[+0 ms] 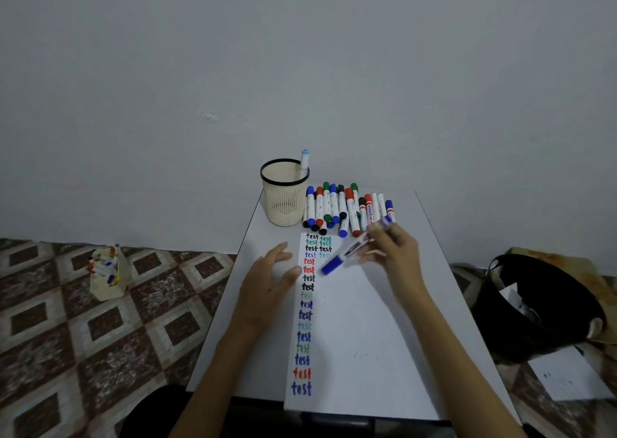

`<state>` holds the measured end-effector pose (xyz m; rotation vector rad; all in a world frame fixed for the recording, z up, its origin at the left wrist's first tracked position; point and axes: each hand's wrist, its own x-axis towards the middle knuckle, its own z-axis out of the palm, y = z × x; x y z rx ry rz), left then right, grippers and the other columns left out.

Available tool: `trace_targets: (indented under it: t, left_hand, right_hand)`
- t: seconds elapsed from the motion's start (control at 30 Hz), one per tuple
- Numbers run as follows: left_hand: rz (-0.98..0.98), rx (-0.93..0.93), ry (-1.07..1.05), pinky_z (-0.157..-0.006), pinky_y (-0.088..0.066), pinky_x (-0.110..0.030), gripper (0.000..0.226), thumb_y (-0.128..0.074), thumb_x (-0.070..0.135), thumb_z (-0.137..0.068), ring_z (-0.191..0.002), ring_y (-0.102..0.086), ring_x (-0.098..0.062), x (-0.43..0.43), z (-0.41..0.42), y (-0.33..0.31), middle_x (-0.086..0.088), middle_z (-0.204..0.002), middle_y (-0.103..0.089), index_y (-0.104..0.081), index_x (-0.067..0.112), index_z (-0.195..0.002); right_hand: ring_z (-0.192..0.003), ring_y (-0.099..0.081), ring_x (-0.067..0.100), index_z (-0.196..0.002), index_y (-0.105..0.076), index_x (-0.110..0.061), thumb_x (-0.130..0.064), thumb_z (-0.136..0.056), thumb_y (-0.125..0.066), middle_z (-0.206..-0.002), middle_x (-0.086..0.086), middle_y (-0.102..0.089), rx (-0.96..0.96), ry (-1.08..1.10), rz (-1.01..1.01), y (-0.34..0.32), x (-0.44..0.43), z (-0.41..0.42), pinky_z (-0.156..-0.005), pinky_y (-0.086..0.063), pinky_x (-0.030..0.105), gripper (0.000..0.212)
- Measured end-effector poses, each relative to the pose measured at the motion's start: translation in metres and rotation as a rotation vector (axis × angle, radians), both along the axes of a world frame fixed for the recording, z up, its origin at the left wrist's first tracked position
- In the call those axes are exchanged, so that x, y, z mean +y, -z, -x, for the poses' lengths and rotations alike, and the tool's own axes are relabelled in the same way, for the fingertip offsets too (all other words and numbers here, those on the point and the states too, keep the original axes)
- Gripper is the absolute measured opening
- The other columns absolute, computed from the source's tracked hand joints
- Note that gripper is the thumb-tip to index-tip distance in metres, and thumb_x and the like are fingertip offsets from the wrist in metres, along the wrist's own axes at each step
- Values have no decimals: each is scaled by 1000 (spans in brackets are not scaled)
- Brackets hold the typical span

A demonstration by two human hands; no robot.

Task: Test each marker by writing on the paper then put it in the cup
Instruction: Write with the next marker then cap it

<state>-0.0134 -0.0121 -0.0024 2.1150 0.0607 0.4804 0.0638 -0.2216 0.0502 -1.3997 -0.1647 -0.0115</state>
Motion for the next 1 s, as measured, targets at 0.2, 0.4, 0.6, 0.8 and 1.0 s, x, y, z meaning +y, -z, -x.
trace_targets:
  t: [0.2,0.4,0.6,0.8,1.0]
  left_hand:
    - [-121,-79,105,-72,-53,-23,43,-41,51,-89,-87,-60,-1,-6,5,-1,15,-102,-60,-50,24,-121]
    - [-176,-63,185,-61,-46,-9,29,-29,44,-93,-73,-61,5,-10,8,1,14,-88,-59,-47,24,-103]
    - [-213,-115,216,-53,-47,-11,38,-31,47,-94,-62,-61,4,-6,7,2,10,-77,-61,-51,17,-102]
    - [-205,-134,211,-58,-49,-10,59,-27,64,-89,-62,-61,5,-5,9,0,14,-79,-62,-54,17,-113]
    - [-374,-95,27,-80,-47,-33,34,-46,34,-90,-88,-53,-13,-4,0,7,3,-98,-58,-53,17,-119]
  right_hand:
    - [-69,-67,28,-102,-53,1,-14,-93,-58,-80,21,-64,146,-260,-257,17,45,34,-56,-57,31,18]
    - [-73,-62,27,-100,-64,6,-12,-87,-67,-87,18,-68,105,-317,-60,37,59,42,-62,-51,32,22]
    - [-73,-61,26,-98,-61,9,-8,-88,-64,-89,19,-67,108,-347,-106,37,56,41,-64,-51,31,20]
    - [-62,-59,18,-91,-62,8,-6,-87,-64,-78,17,-66,74,-316,-157,30,52,40,-56,-48,25,14]
    - [-60,-64,19,-79,-55,-4,3,-86,-63,-71,12,-65,114,-1,-394,21,36,13,-58,-56,28,13]
